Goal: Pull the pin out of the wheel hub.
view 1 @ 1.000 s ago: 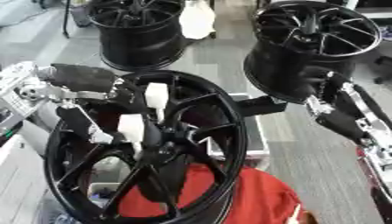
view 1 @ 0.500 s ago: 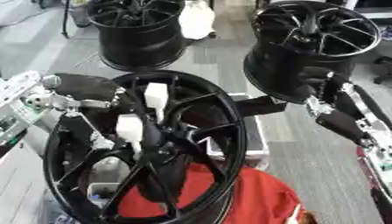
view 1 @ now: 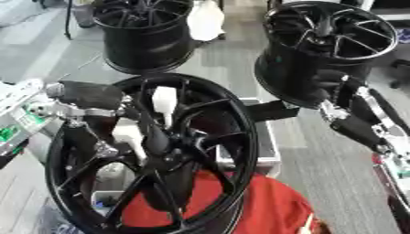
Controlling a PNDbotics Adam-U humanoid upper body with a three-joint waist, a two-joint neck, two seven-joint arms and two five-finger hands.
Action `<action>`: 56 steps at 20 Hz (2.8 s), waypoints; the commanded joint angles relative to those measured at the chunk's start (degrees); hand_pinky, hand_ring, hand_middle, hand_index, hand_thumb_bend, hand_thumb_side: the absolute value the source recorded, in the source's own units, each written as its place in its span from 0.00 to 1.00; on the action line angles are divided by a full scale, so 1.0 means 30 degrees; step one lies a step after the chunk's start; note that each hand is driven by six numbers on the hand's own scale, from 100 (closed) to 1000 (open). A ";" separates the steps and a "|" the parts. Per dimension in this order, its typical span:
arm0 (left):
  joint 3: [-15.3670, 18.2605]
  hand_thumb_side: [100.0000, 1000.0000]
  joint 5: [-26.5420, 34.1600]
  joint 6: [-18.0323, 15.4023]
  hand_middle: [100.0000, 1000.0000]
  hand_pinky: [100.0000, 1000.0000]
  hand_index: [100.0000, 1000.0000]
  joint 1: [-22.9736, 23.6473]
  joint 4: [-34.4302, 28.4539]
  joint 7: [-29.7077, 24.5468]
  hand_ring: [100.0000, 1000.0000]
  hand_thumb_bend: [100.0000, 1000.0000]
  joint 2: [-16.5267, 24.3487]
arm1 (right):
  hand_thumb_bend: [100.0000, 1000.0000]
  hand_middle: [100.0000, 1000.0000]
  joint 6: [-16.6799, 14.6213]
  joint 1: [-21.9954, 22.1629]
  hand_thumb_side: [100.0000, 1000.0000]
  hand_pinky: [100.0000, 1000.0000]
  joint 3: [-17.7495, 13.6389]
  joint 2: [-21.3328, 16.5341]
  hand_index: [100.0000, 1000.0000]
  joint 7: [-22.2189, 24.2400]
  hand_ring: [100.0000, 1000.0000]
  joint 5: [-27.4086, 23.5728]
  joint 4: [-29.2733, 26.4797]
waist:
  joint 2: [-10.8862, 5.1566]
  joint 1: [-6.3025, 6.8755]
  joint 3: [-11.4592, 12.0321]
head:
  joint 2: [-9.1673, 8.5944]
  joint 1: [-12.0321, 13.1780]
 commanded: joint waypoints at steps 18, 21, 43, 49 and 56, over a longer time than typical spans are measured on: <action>1.1000 0.03 0.4745 -0.2554 0.44 0.35 0.68 0.4798 0.1432 -0.6457 0.36 0.00 0.4992 | 0.00 0.78 -0.0055 -0.0046 0.32 0.68 -0.0404 -0.0372 0.85 -0.0328 0.69 0.0097 -0.0079 | -0.0245 -0.0024 0.0695 | -0.0034 -0.0629; 1.2130 0.03 0.3291 -0.2365 0.47 0.39 0.71 0.5915 0.3967 -0.5879 0.39 0.00 0.4378 | 0.00 0.78 -0.0071 -0.0015 0.32 0.68 -0.0419 -0.0325 0.85 -0.0348 0.69 0.0089 -0.0087 | -0.0243 -0.0069 0.0789 | -0.0027 -0.0719; 1.4951 0.56 -0.3000 0.0380 0.72 0.65 0.86 0.8587 0.8943 0.8391 0.63 0.00 -0.1638 | 0.00 0.78 -0.0049 -0.0060 0.32 0.68 -0.0638 -0.0094 0.85 -0.0544 0.69 0.0019 -0.0141 | -0.0012 -0.0545 0.0843 | -0.0135 -0.0948; 1.5869 0.62 0.3022 0.1805 0.65 0.59 0.82 0.9850 0.3826 0.6407 0.56 0.00 -0.4612 | 0.00 0.78 -0.0031 -0.0163 0.32 0.68 -0.0687 -0.0001 0.85 -0.0597 0.69 -0.0018 -0.0173 | 0.0142 -0.0760 0.1022 | -0.0268 -0.1101; 1.7451 0.66 0.6583 0.5479 0.61 0.57 0.80 1.0660 -0.1016 0.5054 0.53 0.00 -0.8144 | 0.00 0.78 -0.0037 -0.0221 0.32 0.68 -0.0707 0.0010 0.85 -0.0626 0.69 -0.0050 -0.0181 | 0.0376 -0.0827 0.1289 | -0.0372 -0.1324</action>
